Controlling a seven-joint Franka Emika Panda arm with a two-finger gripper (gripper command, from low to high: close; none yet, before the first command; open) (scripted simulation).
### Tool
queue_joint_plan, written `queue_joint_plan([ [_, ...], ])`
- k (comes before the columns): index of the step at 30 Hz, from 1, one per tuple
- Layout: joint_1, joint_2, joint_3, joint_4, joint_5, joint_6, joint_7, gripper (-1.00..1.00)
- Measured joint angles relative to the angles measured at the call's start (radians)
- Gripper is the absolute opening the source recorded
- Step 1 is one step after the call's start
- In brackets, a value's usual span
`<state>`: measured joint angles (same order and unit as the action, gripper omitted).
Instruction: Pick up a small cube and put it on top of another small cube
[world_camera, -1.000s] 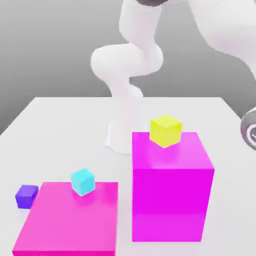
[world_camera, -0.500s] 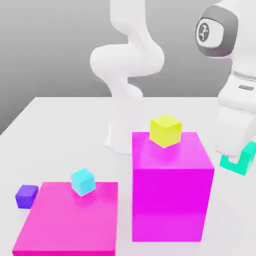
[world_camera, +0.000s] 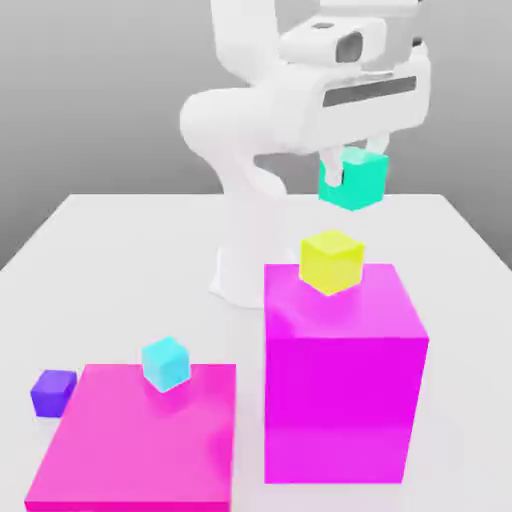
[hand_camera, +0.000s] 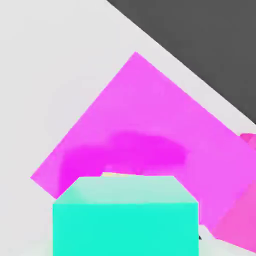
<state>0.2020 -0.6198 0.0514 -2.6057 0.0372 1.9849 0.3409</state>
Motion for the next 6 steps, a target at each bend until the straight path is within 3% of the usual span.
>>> queue_joint_plan([
  [2,-0.002,0.018,0.003,-0.057,0.003,0.076,-0.001,-1.0],
  [3,-0.003,0.028,0.004,-0.082,0.005,0.11,-0.002,1.0],
  [6,-0.003,0.028,0.004,-0.082,0.005,0.11,-0.002,1.0],
])
